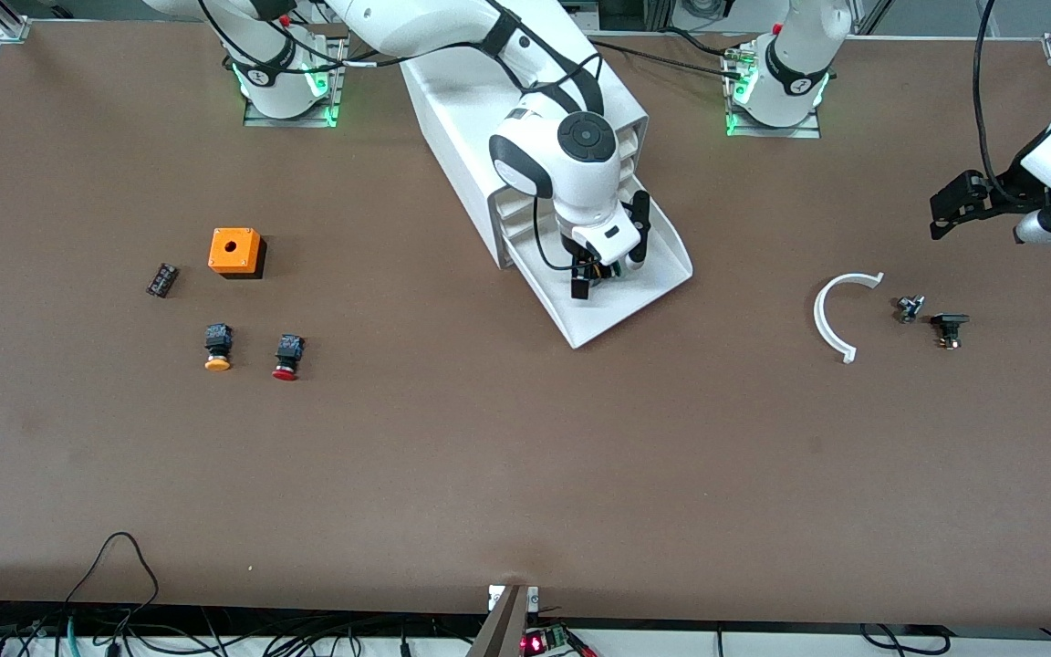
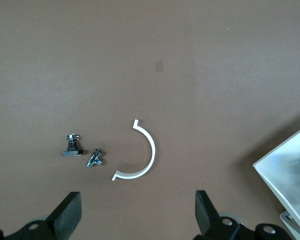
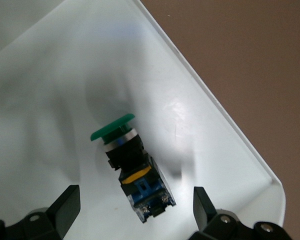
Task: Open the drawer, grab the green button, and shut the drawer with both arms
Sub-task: 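Lower the right gripper onto the green button and close it, then lift the green button with the right gripper while the left gripper approaches, then push the drawer shut with the left gripper while the right gripper carries the button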
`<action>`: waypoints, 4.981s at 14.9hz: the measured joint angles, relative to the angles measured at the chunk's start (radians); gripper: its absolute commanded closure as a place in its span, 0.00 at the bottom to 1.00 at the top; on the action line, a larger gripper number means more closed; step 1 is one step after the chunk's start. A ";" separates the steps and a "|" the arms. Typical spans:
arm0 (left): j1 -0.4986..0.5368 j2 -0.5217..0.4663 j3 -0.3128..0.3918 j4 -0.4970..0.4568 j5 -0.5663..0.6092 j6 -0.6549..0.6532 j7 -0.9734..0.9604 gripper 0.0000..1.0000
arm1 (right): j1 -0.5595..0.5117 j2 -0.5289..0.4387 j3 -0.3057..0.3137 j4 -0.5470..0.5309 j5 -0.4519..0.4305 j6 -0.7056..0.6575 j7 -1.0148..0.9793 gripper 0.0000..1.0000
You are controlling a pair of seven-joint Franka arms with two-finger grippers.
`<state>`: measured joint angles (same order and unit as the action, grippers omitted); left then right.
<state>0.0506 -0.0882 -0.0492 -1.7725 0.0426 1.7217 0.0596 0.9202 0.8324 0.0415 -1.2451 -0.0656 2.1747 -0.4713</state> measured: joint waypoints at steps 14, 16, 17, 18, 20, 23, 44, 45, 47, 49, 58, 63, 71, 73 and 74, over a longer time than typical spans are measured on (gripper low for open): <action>0.000 0.000 0.000 0.000 0.000 0.001 0.000 0.00 | 0.028 0.017 -0.033 0.004 0.000 0.007 0.002 0.57; 0.000 0.000 0.000 0.000 0.000 0.002 0.000 0.00 | 0.035 0.017 -0.045 0.005 0.000 0.017 0.002 0.65; 0.000 0.000 0.000 0.000 0.000 0.002 0.000 0.00 | 0.038 0.017 -0.049 0.005 0.000 0.019 0.002 0.69; 0.000 0.001 0.000 0.000 0.000 0.003 0.000 0.00 | 0.040 0.017 -0.053 0.006 0.000 0.020 0.002 0.71; -0.001 0.003 -0.001 0.000 0.000 0.004 -0.002 0.00 | 0.042 0.017 -0.057 0.009 0.000 0.022 0.002 0.77; -0.005 0.012 -0.011 -0.011 0.000 0.034 -0.043 0.00 | 0.042 0.017 -0.058 0.018 0.000 0.023 0.002 0.83; -0.214 0.481 -0.153 -0.363 0.000 0.944 -0.925 0.00 | -0.359 -0.232 -0.186 -0.002 0.008 -0.093 0.501 0.83; -0.227 0.494 -0.153 -0.363 0.000 0.950 -0.942 0.00 | -0.368 -0.232 -0.188 -0.031 0.008 -0.094 0.535 0.83; -0.252 0.505 -0.154 -0.367 0.000 0.950 -0.957 0.00 | -0.390 -0.235 -0.192 -0.103 0.008 -0.096 0.622 0.83; -0.271 0.506 -0.155 -0.382 0.000 0.950 -0.972 0.00 | -0.413 -0.237 -0.192 -0.174 0.008 -0.097 0.698 0.83; -0.289 0.479 -0.287 -0.472 0.000 0.941 -1.161 0.00 | -0.423 -0.242 -0.151 -0.418 0.009 -0.127 0.866 0.81; -0.293 0.449 -0.381 -0.487 0.000 0.865 -1.226 0.00 | -0.422 -0.242 -0.133 -0.464 0.009 -0.126 0.869 0.80; -0.293 0.419 -0.456 -0.489 0.000 0.751 -1.227 0.00 | -0.444 -0.247 -0.137 -0.561 0.009 0.035 0.869 0.63; -0.293 0.419 -0.472 -0.490 0.000 0.747 -1.227 0.00 | -0.444 -0.250 -0.137 -0.569 0.009 0.057 0.869 0.00; -0.293 0.419 -0.480 -0.491 0.000 0.746 -1.227 0.00 | -0.444 -0.252 -0.137 -0.569 0.009 0.061 0.869 0.00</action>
<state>-0.2428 0.3311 -0.5294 -2.2632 0.0426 2.4678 -1.1675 0.4758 0.5801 -0.0954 -1.8141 -0.0566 2.2358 0.3979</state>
